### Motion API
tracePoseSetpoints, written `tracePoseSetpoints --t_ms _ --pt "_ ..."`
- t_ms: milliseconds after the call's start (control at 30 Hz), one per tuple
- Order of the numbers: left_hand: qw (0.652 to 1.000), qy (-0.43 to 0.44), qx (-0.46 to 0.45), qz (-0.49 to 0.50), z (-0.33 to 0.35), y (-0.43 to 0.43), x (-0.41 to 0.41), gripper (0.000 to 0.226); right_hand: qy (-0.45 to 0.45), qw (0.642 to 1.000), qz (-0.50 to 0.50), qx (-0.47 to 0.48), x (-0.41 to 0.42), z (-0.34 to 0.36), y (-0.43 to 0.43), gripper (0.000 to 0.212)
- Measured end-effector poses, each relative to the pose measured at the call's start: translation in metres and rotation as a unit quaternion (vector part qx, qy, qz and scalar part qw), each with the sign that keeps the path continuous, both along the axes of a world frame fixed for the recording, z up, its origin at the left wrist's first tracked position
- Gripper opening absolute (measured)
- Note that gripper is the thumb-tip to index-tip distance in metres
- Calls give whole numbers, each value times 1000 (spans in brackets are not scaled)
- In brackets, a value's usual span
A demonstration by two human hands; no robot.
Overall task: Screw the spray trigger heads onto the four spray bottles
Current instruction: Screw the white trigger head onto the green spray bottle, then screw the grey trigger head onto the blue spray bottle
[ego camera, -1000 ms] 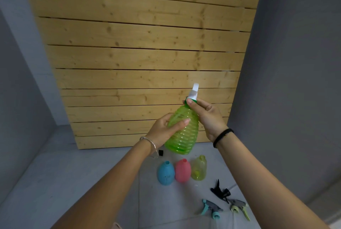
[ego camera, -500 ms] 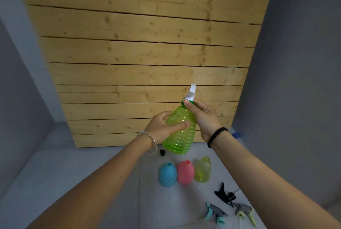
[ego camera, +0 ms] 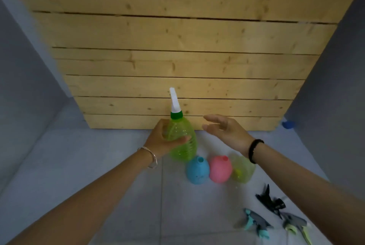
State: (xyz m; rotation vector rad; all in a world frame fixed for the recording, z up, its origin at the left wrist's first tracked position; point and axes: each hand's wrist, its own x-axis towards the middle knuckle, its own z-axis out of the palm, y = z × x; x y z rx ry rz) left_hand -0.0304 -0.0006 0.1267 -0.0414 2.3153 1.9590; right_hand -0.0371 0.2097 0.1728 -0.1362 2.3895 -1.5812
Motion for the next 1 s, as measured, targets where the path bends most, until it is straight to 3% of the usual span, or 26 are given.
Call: tracePoseSetpoints --t_ms 133,333,433,533,667,833,1000 --pt "998 -21 -34 -45 -40 -2 -8 64 -37 995 -4 -87 -17 -18 -17 20" --pt "990 -15 -57 -128 -64 -9 -17 67 -156 974 -8 -162 -39 -44 -42 34" --pt "993 -31 -42 -103 -68 -13 -19 57 -186 968 5 -169 -41 -64 -52 30" --pt "994 -57 -39 -86 -73 -14 -20 31 -191 971 21 -143 -37 -86 -61 29" --pt "994 -90 -20 -52 -107 -14 -16 40 -206 972 12 -116 -29 -119 -71 30" --pt "991 -134 8 -19 -149 -15 -9 16 -241 963 -2 -123 -18 -155 -76 24" --pt "990 -141 25 -6 -160 -12 -7 12 -236 962 -7 -137 -14 -165 -72 31"
